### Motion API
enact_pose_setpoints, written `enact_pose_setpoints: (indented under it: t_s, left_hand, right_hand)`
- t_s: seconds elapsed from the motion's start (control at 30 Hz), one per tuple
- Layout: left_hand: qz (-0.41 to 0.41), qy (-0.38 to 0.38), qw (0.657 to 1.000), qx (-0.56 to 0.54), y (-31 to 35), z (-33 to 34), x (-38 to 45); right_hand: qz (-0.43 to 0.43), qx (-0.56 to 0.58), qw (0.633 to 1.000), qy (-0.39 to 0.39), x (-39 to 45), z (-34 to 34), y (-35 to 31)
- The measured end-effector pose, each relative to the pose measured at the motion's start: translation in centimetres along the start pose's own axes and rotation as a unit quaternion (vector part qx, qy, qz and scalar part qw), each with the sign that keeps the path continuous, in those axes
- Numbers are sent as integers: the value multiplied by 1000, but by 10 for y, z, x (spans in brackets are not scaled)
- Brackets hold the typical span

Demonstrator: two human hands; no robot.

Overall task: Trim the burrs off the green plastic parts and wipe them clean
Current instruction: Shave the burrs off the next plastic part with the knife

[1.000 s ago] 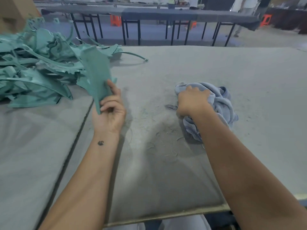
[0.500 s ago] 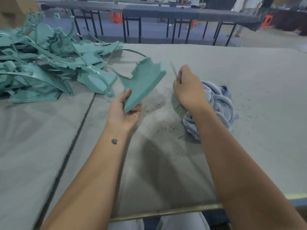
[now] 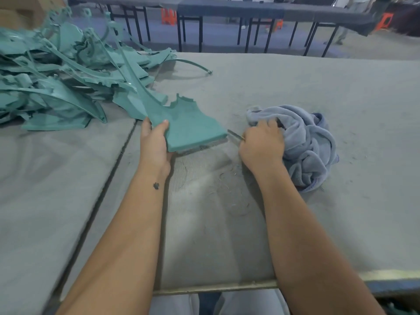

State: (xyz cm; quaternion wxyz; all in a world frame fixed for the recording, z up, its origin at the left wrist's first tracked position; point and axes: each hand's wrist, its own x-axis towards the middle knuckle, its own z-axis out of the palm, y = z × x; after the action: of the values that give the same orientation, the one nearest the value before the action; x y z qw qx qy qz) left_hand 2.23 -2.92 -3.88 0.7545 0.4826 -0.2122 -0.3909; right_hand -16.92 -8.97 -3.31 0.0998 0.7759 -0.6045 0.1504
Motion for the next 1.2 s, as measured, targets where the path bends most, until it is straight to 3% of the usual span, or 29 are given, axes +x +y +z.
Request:
enact_pose_setpoints:
  t_s: [0.17,0.23,0.27,0.33,0.4,0.5,0.57,0.67,0.73,0.8,0.87,0.97,1.03,1.13,1.2]
  left_hand:
    - [19,10,997,69,-6,1,1]
    - [31,9,993,112,-7,3,0]
    - [32,5,992,119,-8,3,0]
    - [30,-9,994,107,-9,1,2]
    - [31,-26,995,94,-7,-2,4]
    - [31,0,995,98,-5,-2,10]
    - [18,23,998,55,0,1,10]
    - [-70,-9,995,-68,8,0,7]
    - [-176,-82,960,-203,10,-1,1]
    - [-233,-147,901,-336,6,-1,-4]
    - [-246,-174,870,-390,1,2,-9]
    - [-263,-190,867,-379,-3,11,-16]
    - [-276,-185,880,-338,-4,19,-19]
    - [-175,-181,960,-126,-6,33,-28]
    - [-98,-165,980,-52,-9,34,-31]
  right_hand:
    - [-15,154,978,137,-4,-5,-3]
    - [-4,202,971,127,-5,-3,-6]
    - [15,281,953,114,-5,-2,-9]
    - [80,492,864,67,-5,-4,-16]
    - [140,618,773,19,-2,-5,-21]
    - [186,672,716,-7,3,-5,-20]
    - [188,645,740,21,5,-4,-15]
    - [85,468,877,76,0,-3,-7]
    - [4,319,947,42,-3,1,-5]
    - [-24,235,972,-1,-7,1,-8]
    - [1,293,955,39,-7,0,-10]
    - [42,516,845,136,-8,-10,-21]
    - [7,563,809,167,-13,-17,-34]
    - [-52,562,812,152,-22,-18,-55]
    - [-83,515,840,147,-21,-13,-58]
